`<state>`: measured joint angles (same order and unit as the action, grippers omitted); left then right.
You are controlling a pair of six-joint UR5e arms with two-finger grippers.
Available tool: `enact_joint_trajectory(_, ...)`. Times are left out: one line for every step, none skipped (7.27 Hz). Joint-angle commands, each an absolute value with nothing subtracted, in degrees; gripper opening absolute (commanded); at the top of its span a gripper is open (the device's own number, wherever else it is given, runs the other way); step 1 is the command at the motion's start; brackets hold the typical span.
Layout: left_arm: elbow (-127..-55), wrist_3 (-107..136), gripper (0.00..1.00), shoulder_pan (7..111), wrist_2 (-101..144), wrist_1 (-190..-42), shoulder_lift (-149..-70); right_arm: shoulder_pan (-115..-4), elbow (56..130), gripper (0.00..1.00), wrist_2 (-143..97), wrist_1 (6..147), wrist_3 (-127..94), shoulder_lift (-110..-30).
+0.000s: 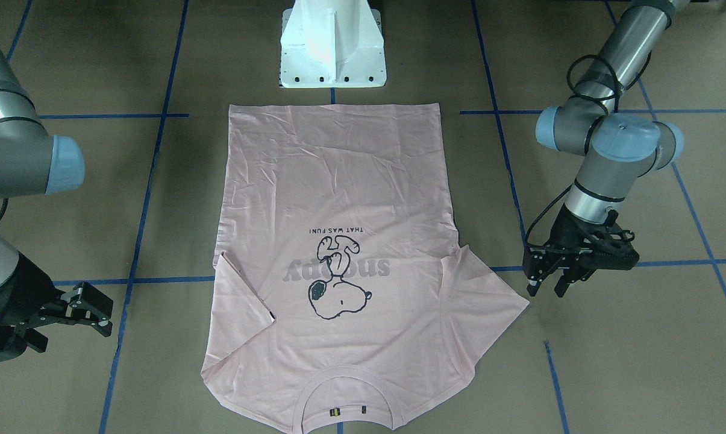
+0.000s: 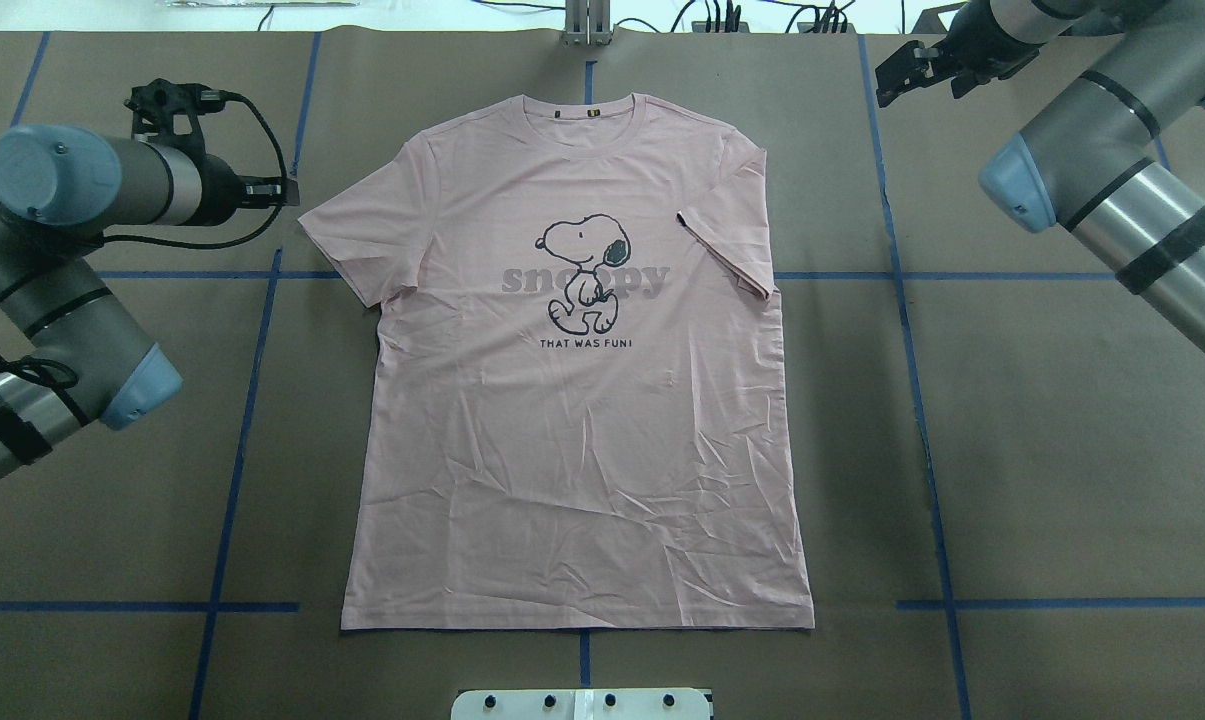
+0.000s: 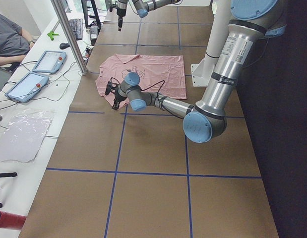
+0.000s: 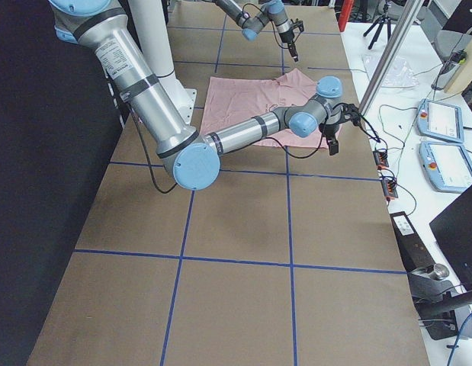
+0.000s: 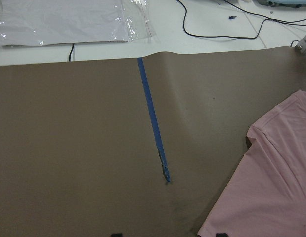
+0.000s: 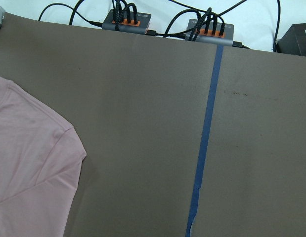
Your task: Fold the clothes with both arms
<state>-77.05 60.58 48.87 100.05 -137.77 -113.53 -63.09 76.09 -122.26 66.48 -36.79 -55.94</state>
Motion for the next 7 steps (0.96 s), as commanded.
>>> enact_joint_trajectory(-74.97,61.26,0.59,47.99,97.83,-137.99,-114.61,-63.11,76.29,1.00,-122.08,66.45,-36.91,-55.99)
enact_joint_trajectory(-73.32,61.26,0.59,47.99,97.82,-138.08,-115.74,-63.11,76.55,1.00,-122.08,66.53,-36.91,-56.07)
enact_joint_trajectory(-72.34,61.26,0.58,47.81,97.82,-138.08,-116.27,-63.11,76.47,1.00,-121.99,66.53,-37.00,-56.16)
enact_joint_trajectory(-71.90,61.17,0.57,47.46,97.82,-138.16,-116.28,-63.19,76.46,1.00,-121.99,66.45,-37.00,-56.16)
enact_joint_trajectory(-71.81,61.00,0.57,47.03,97.82,-138.16,-116.45,-63.19,76.55,1.00,-121.99,66.53,-37.00,-56.34)
enact_joint_trajectory(-71.81,61.00,0.55,46.59,97.82,-138.16,-116.54,-63.19,76.47,1.00,-121.99,66.53,-37.00,-56.34)
enact_joint_trajectory(-71.81,60.91,0.52,46.23,97.82,-138.16,-116.54,-63.19,76.46,1.00,-121.99,66.53,-37.00,-56.42)
